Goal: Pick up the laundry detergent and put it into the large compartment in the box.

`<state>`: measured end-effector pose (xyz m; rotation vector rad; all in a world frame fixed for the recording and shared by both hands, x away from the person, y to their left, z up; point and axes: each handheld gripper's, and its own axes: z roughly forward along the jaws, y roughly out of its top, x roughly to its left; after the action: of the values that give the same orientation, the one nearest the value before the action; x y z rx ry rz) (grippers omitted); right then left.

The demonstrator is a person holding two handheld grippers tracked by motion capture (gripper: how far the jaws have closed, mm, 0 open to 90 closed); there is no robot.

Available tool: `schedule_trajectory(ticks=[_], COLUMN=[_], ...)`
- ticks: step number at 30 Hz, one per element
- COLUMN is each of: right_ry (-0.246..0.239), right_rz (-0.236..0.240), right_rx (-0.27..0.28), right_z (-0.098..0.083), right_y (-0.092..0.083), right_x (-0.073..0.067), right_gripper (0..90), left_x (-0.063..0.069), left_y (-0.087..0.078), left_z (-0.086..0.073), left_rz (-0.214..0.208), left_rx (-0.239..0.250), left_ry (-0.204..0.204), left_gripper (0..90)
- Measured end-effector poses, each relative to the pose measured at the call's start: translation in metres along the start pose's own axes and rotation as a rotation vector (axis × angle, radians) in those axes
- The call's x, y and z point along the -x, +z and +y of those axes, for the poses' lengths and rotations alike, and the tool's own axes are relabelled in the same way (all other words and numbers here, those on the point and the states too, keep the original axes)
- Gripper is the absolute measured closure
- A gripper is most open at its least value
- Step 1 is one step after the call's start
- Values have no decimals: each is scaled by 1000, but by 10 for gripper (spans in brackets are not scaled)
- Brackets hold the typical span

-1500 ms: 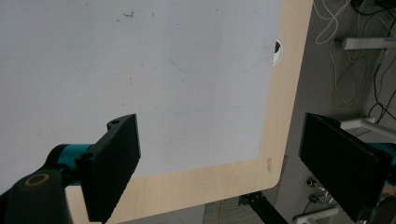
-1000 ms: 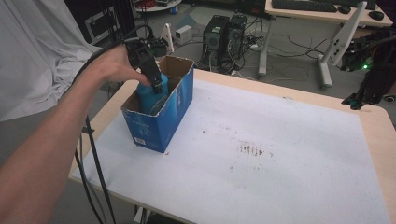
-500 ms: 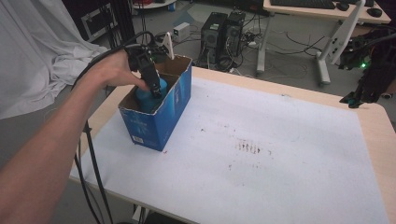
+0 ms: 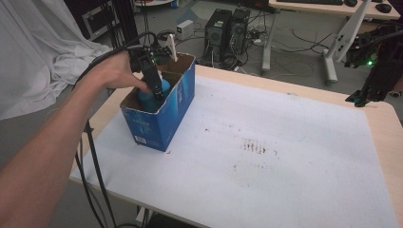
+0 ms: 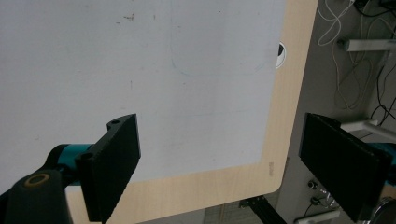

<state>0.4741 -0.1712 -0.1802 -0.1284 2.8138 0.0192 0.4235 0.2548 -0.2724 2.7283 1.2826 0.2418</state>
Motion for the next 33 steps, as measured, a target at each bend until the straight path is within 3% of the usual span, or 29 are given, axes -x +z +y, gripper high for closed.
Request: schedule_trajectory(ticks=[27, 33], right_ry=[-5, 2], right_rz=[2, 2], right_rx=[3, 1], right_z=[2, 2], right_y=[0, 0], right_x=[0, 0], right_gripper=[119, 118], left_x=[-2, -3], left_y=[0, 1], left_z=[-4, -3], left_rz=[-9, -33], left_rx=[15, 11], left_ry=[7, -4], left_gripper=[373, 370])
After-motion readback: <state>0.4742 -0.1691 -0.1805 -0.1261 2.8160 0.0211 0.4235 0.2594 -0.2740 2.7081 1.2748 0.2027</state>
